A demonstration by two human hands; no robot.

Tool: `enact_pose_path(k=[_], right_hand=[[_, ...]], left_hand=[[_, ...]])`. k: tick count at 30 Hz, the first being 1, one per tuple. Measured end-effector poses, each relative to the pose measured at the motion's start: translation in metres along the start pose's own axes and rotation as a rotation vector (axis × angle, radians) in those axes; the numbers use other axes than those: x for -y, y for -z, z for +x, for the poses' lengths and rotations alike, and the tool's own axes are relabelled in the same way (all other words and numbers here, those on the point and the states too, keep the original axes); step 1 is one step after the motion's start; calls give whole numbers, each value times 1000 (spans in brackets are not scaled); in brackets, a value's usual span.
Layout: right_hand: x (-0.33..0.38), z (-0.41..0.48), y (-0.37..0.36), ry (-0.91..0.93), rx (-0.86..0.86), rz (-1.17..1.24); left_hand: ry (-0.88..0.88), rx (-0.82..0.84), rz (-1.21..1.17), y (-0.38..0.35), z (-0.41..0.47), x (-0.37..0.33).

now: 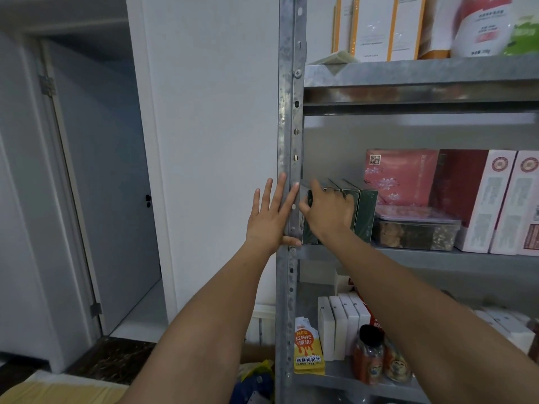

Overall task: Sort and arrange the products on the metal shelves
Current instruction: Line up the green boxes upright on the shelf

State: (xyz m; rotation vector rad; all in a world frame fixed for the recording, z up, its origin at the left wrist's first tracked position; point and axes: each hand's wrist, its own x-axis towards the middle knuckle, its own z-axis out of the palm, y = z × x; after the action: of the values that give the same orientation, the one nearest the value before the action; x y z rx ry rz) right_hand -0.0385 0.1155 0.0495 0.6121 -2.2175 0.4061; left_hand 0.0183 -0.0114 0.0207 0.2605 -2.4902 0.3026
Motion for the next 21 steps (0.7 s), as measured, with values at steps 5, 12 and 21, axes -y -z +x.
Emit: enact_pose_path(k=[5, 12, 21], right_hand=[[0, -4, 8, -30, 61, 175], [-11, -25, 27, -13, -5, 239], [-63, -64, 47, 9, -105, 630]], left_hand=[[29, 24, 10, 2, 0, -4], [69, 42, 24, 5, 0, -11], [73, 37, -60, 5, -5, -19]])
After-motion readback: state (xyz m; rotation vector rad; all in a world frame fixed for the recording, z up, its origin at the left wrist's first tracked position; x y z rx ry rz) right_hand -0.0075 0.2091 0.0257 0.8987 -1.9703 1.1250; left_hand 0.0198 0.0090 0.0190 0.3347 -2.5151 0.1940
